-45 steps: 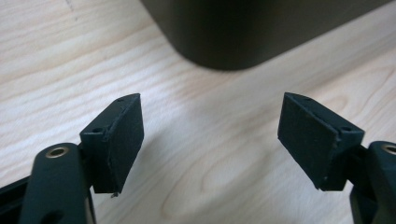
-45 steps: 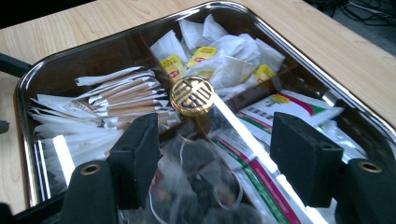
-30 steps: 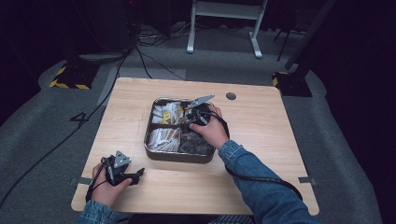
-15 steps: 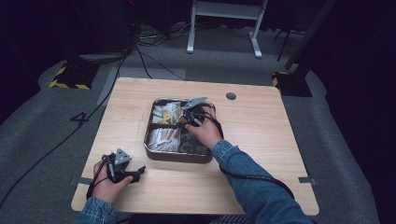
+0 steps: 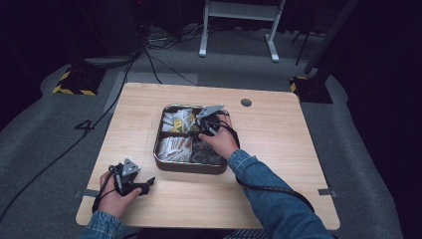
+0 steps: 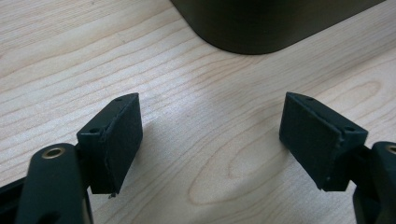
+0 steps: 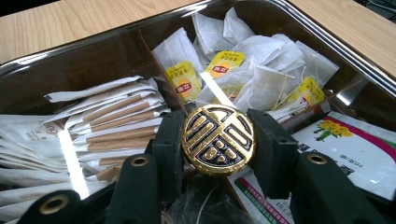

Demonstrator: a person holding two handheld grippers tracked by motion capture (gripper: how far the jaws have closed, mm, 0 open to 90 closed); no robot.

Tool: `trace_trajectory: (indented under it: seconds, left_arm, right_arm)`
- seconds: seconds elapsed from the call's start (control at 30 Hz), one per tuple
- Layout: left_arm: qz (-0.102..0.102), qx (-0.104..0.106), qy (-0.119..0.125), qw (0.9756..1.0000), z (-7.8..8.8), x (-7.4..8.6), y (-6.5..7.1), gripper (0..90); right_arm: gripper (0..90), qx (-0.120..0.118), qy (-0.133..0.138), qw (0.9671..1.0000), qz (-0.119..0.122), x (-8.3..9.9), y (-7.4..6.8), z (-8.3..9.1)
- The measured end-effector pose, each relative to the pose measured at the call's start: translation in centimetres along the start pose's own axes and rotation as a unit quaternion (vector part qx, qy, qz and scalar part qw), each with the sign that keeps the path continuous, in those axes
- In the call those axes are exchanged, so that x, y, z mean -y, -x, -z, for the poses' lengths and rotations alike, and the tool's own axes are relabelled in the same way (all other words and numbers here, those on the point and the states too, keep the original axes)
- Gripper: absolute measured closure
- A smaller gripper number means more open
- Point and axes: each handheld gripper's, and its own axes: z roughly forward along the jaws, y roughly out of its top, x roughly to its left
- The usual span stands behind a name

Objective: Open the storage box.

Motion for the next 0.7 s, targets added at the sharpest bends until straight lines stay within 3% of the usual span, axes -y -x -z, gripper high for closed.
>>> trace_trajectory:
  seconds: [0.27, 0.7]
  left_arm:
    - [0.000, -0.001, -0.001, 1.0000, 0.0, 0.0, 0.0, 21.8]
    - [0.000, -0.002, 0.000, 1.0000, -0.1, -0.1, 0.0, 21.4]
  right_arm:
    - [59.1, 0.009, -0.010, 0.9998, -0.011, -0.5, -0.3, 0.1]
    - [59.0, 0.000, 0.024, 0.9997, -0.009, -2.4, 0.2, 2.7]
